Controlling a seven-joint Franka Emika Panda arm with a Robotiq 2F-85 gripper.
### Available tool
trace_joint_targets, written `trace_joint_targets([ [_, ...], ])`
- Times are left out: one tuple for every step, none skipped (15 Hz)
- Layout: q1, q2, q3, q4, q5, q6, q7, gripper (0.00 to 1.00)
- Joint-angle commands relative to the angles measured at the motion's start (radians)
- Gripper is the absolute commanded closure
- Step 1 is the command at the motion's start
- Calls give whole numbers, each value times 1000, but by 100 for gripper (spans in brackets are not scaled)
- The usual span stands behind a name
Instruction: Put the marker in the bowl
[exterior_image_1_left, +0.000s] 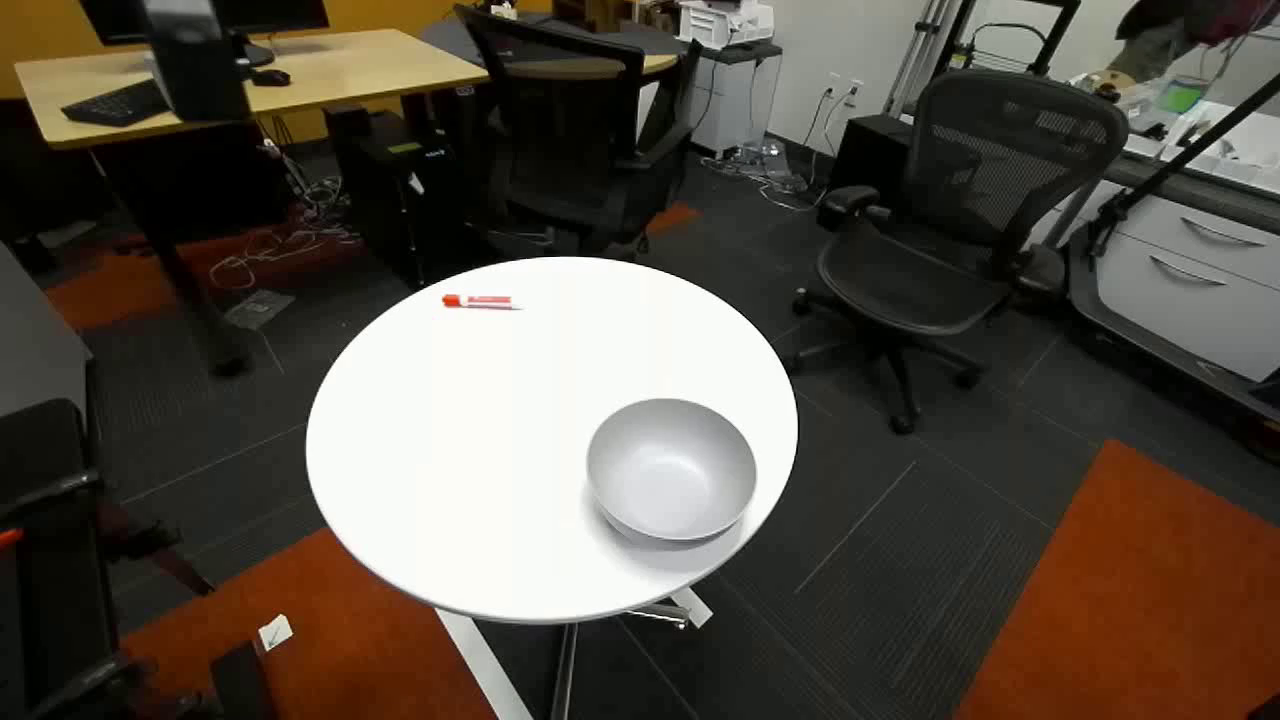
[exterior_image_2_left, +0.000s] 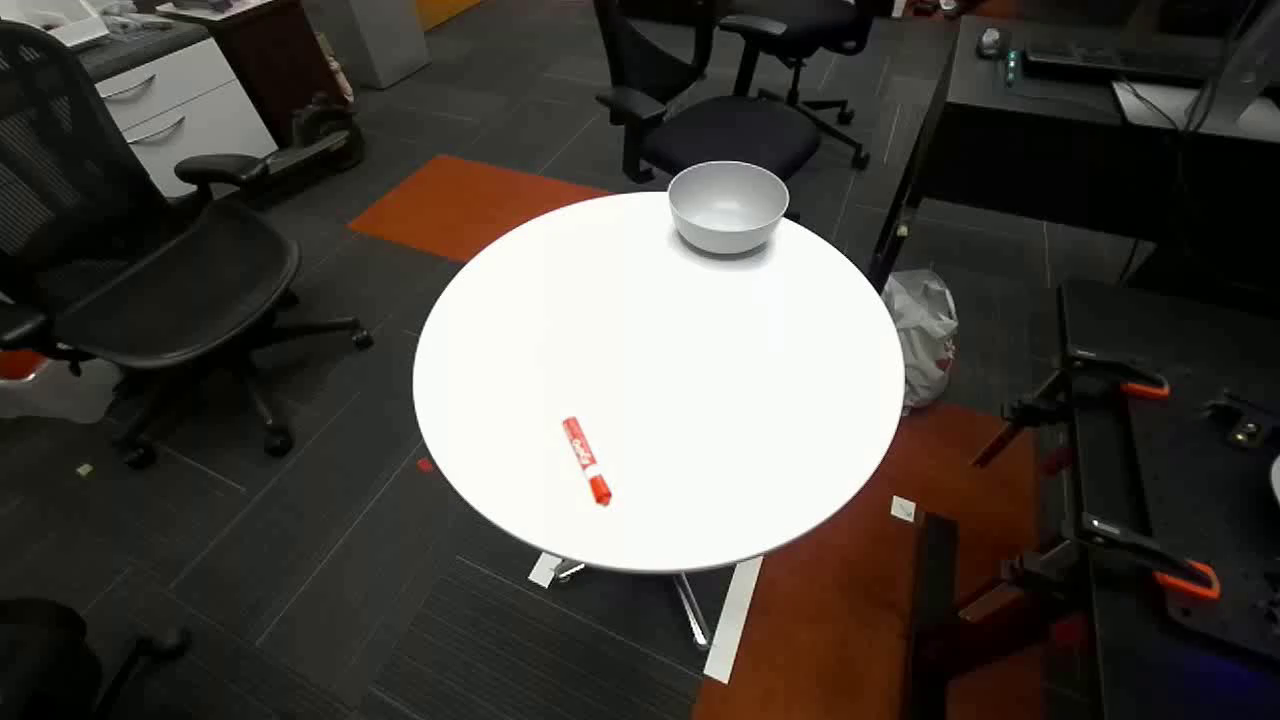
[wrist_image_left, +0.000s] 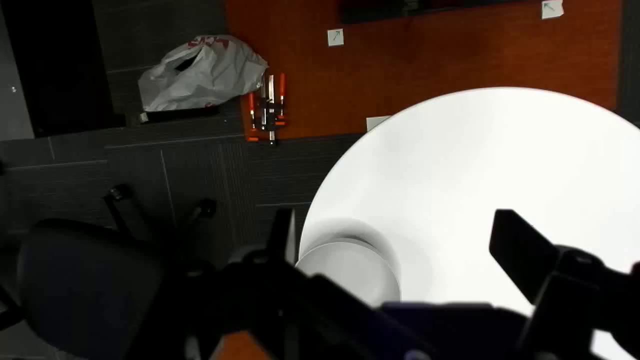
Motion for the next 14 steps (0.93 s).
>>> trace_joint_targets([
  [9, 0, -8, 2, -2, -3, 2, 0],
  [9, 0, -8, 2, -2, -3, 2, 0],
  [9, 0, -8, 2, -2, -3, 2, 0],
  [9, 0, -8, 2, -2, -3, 2, 0],
  [9, 0, -8, 2, -2, -3, 2, 0],
  [9, 0, -8, 2, -2, -3, 2, 0],
  [12, 17, -5, 11, -2, 5, 6, 0],
  [16, 47, 3, 23, -6, 10, 20, 0],
  [22, 68, 8, 29, -6, 22, 28, 0],
  [28, 95, 14, 34, -6, 40, 39, 0],
  [36, 128, 21, 41, -1, 64, 48, 0],
  [44, 161, 25, 47, 4, 93, 57, 0],
  [50, 193, 29, 53, 9, 128, 70, 0],
  [56, 223, 33, 57, 16, 165, 79, 0],
])
